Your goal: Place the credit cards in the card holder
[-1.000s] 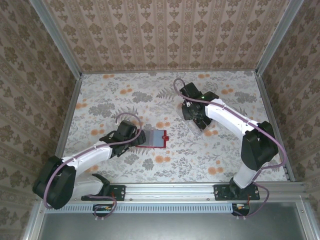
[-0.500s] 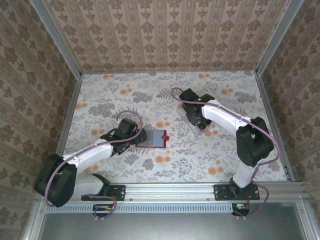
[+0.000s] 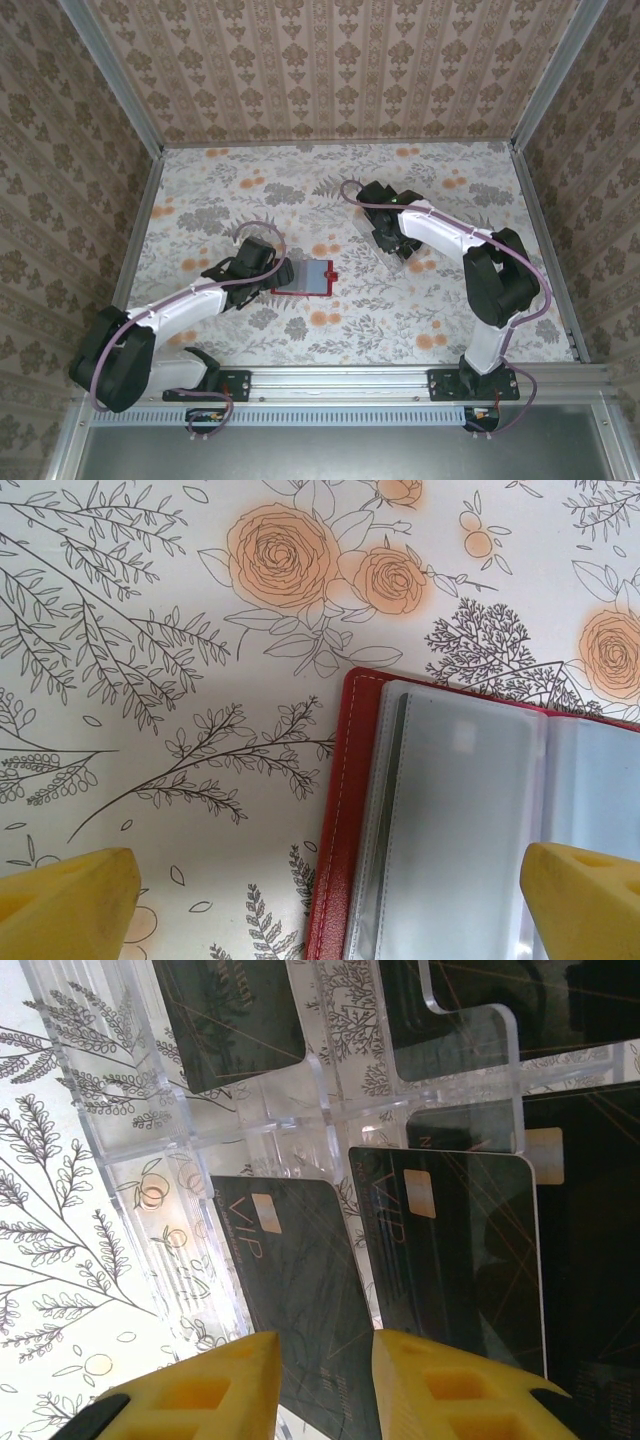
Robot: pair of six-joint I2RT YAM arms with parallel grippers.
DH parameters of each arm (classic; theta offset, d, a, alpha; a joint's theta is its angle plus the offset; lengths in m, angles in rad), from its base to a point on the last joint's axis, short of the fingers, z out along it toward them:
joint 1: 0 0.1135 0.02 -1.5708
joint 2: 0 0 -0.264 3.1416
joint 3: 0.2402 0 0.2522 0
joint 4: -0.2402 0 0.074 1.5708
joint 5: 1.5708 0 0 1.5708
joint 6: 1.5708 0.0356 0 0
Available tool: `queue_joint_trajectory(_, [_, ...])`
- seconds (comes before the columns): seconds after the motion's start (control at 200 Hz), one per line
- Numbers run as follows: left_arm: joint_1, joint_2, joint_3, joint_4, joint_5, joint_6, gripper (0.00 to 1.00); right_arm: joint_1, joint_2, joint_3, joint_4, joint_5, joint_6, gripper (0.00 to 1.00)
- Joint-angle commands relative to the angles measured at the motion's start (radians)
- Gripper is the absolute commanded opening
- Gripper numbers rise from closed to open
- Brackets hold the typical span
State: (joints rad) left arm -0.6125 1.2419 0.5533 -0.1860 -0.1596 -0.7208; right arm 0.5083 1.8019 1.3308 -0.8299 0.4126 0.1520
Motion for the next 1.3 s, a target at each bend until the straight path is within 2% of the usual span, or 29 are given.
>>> queue_joint_trajectory(0.0, [0.008, 0.007, 0.010, 0.002, 0.008, 0.014, 1.00, -0.006, -0.014, -0.030, 0.003, 0.019, -0.006, 0.33])
queue_joint_trajectory(0.285, [0.007, 0.021, 0.014, 0.011, 0.015, 0.010, 1.00, -0.007, -0.102, -0.030, 0.012, -0.017, 0.013, 0.34])
queue_joint_trajectory(0.895, [0.007, 0.021, 0.005, 0.011, 0.011, 0.007, 1.00, -0.017, 0.022, -0.038, 0.030, 0.034, -0.008, 0.34])
queue_joint_trajectory(1.295, [0.007, 0.041, 0.008, 0.022, 0.014, 0.005, 1.00, -0.017, -0.029, -0.039, 0.038, -0.020, 0.001, 0.33])
